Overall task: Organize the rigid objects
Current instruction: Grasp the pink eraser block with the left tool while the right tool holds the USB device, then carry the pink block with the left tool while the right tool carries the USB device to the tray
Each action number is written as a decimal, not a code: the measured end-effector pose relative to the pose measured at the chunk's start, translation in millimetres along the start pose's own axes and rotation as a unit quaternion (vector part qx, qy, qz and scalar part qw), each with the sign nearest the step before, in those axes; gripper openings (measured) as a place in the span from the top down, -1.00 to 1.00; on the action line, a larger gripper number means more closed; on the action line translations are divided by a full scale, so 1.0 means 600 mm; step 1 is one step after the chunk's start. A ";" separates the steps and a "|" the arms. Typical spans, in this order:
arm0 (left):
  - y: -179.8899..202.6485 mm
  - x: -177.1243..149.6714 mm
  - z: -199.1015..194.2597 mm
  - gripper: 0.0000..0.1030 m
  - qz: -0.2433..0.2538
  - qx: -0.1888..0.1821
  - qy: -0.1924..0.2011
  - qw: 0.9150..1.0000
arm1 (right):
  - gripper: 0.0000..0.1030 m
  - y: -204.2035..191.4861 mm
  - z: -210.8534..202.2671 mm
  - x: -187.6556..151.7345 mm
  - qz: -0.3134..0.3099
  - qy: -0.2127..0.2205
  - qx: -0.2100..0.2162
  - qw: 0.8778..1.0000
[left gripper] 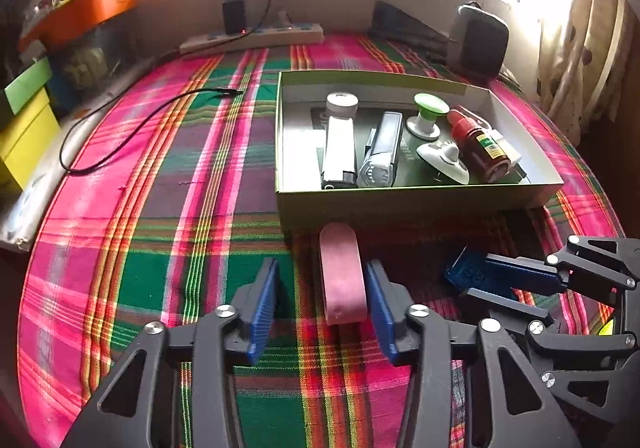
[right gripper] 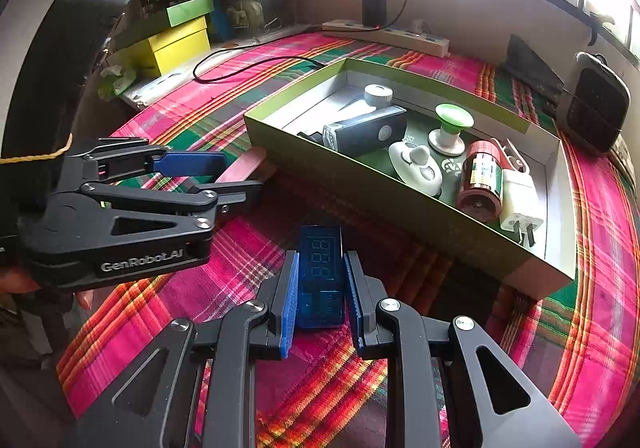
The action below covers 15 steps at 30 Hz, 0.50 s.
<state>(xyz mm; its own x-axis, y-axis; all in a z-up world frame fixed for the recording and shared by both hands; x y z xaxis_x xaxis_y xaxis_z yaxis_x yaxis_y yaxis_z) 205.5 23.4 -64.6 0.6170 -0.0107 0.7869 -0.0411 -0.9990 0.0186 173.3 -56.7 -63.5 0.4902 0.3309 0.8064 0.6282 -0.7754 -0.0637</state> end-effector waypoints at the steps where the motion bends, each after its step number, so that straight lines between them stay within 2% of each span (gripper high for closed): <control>1: 0.000 0.000 0.000 0.28 0.002 0.002 0.001 1.000 | 0.55 0.001 0.000 0.000 0.002 0.001 0.000 1.000; 9: 0.007 0.001 0.001 0.62 0.016 0.002 0.007 1.000 | 0.55 0.002 -0.002 0.000 0.004 0.002 0.001 1.000; 15: 0.005 0.001 0.000 0.67 0.019 0.003 0.011 1.000 | 0.55 0.001 -0.001 -0.001 0.005 0.002 0.001 1.000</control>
<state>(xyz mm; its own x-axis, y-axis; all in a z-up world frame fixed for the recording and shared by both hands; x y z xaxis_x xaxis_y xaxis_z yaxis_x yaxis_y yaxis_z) 205.7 20.6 -63.8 0.5975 -0.0480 0.8004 -0.0590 -0.9981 -0.0158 172.9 -57.7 -63.4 0.4939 0.3218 0.8078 0.6254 -0.7769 -0.0730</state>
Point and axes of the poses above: each gripper's, at about its wrist camera, not at the fingertips, and z roughly the way its jaws point, y to its right, x to its top, the point moved 9 cm from there along z, roughly the way its jaws point, and after that the axes turned 14 degrees about y, right-handed, at the moved point
